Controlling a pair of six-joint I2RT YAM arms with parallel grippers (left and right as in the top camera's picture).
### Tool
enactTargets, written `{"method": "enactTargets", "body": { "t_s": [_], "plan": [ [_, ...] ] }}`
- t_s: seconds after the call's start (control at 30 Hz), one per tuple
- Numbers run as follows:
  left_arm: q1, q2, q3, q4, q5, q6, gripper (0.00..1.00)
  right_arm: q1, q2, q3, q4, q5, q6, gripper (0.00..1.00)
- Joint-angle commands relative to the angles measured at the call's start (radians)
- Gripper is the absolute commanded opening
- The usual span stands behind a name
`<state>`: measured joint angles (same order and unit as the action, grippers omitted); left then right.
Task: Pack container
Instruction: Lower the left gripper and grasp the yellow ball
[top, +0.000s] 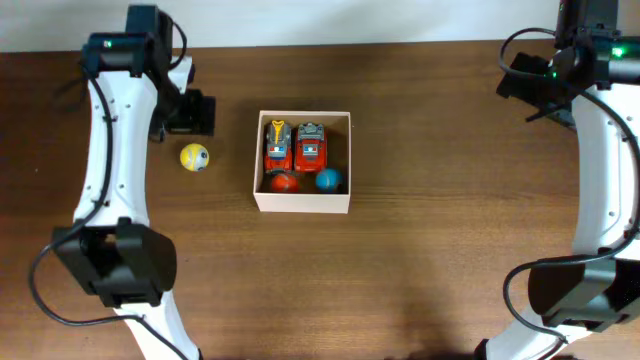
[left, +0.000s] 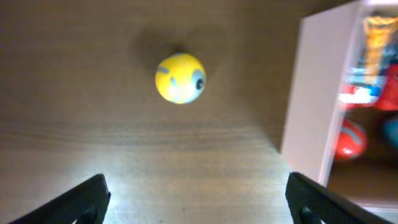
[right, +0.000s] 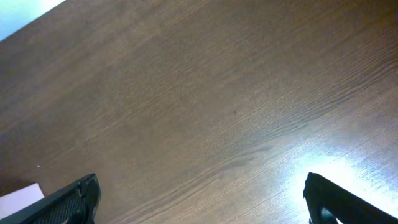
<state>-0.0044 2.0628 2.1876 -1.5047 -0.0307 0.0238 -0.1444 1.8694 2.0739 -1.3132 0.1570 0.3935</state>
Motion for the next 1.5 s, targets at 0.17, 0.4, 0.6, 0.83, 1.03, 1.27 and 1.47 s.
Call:
{"method": "enactTargets", "body": {
  "t_s": [0.17,0.4,0.6,0.83,1.03,1.27,1.47],
  "plan": [
    [0.056,0.013,-0.278,0.235,-0.019,-0.028,0.93,0.0,0.005,-0.006,0.0,0.009,0.012,0.99],
    [0.058,0.013,-0.439,0.428,-0.018,-0.028,0.93,0.0,0.005,-0.006,0.0,0.009,0.012,0.99],
    [0.058,0.014,-0.527,0.537,-0.018,-0.027,0.93,0.0,0.005,-0.006,0.0,0.009,0.012,0.99],
    [0.058,0.017,-0.589,0.643,-0.018,-0.023,0.93,0.0,0.005,-0.006,0.0,0.009,0.012,0.99],
    [0.058,0.019,-0.625,0.71,-0.013,-0.023,0.93,0.0,0.005,-0.006,0.0,0.009,0.012,0.99],
    [0.058,0.02,-0.695,0.815,-0.013,-0.024,0.93,0.0,0.005,-0.006,0.0,0.009,0.012,0.99],
    [0.058,0.021,-0.737,0.879,-0.01,-0.024,0.93,0.0,0.005,-0.006,0.0,0.009,0.012,0.99]
  ]
}}
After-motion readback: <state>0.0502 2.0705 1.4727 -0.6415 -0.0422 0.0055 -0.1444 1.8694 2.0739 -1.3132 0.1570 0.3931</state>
